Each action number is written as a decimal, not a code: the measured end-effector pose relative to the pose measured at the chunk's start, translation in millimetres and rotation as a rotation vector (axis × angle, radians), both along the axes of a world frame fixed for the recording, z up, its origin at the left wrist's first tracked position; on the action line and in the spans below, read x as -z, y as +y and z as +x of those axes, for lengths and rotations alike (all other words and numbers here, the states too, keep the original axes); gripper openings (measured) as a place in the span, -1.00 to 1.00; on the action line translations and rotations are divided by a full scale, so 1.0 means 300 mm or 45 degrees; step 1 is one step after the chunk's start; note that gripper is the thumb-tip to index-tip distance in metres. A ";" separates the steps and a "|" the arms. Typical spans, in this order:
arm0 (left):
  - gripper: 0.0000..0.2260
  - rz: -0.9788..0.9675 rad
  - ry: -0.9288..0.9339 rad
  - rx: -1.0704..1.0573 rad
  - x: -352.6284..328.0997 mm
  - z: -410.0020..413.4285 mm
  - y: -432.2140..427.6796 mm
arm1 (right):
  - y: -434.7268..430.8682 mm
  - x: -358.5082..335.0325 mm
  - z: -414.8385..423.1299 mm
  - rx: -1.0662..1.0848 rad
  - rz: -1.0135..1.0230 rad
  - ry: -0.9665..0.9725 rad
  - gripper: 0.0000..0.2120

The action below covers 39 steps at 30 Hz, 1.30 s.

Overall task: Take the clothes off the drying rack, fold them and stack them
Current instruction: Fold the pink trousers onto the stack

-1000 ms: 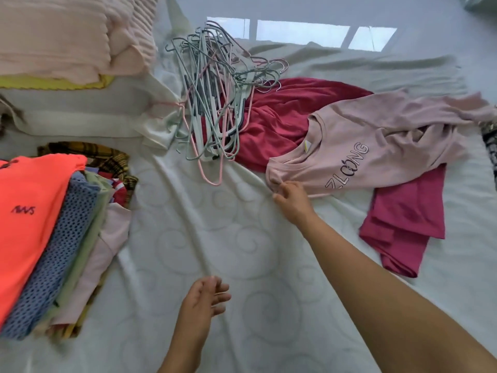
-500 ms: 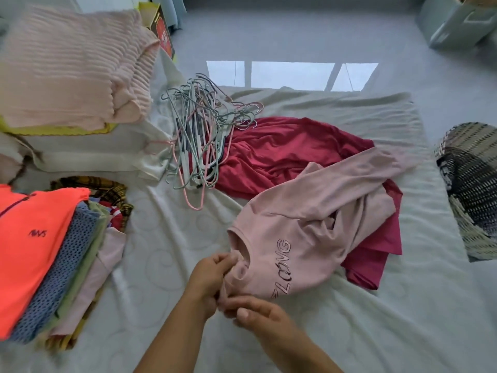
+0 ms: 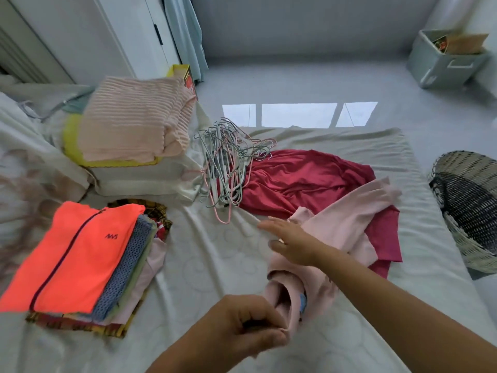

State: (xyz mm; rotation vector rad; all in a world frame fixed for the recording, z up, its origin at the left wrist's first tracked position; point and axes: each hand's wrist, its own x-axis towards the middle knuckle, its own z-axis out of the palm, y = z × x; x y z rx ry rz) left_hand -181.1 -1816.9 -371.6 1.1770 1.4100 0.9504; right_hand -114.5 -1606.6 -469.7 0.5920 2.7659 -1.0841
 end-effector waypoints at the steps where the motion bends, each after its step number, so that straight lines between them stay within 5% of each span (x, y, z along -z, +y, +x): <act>1: -0.88 0.013 -0.013 0.036 -0.027 -0.001 -0.030 | -0.035 0.017 -0.012 -0.072 -0.019 -0.121 -0.60; 4: -0.97 0.027 -0.026 -0.044 -0.087 -0.028 -0.136 | -0.162 0.055 0.003 -0.074 -0.074 -0.369 -0.75; 6: -0.96 0.032 -0.023 -0.265 -0.115 -0.066 -0.213 | -0.231 0.063 0.060 0.015 -0.124 -0.404 -0.63; 10: -0.93 0.017 -0.008 -0.648 -0.161 -0.177 -0.351 | -0.333 -0.020 0.178 0.394 -0.091 -0.126 -0.60; 13: -0.90 -0.014 0.093 -0.675 -0.165 -0.256 -0.429 | -0.344 -0.171 0.246 0.740 -0.102 0.124 -0.61; 15: -0.70 -0.048 0.116 -0.638 -0.182 -0.293 -0.477 | -0.347 -0.315 0.272 0.831 -0.061 0.257 -0.61; 18: -0.54 -0.133 0.160 -0.437 -0.245 -0.322 -0.533 | -0.380 -0.545 0.299 0.856 -0.001 0.426 -0.62; 22: -0.70 -0.029 0.554 -0.213 -0.351 -0.338 -0.543 | -0.433 -0.822 0.362 0.885 0.136 0.573 -0.67; 28: -0.78 0.562 0.651 -0.764 -0.703 -0.276 -0.518 | -0.514 -1.192 0.471 0.949 0.246 0.899 -0.67; 32: -0.75 0.390 0.828 -0.533 -0.690 -0.237 -0.567 | -0.547 -1.359 0.539 0.971 0.190 1.069 -0.69; 35: -0.72 0.376 0.638 -0.759 -0.681 -0.238 -0.593 | -0.560 -1.356 0.584 0.885 0.283 0.913 -0.65; 39: -0.70 0.455 0.703 -0.865 -0.825 -0.214 -0.578 | -0.541 -1.308 0.657 0.871 0.228 0.871 -0.63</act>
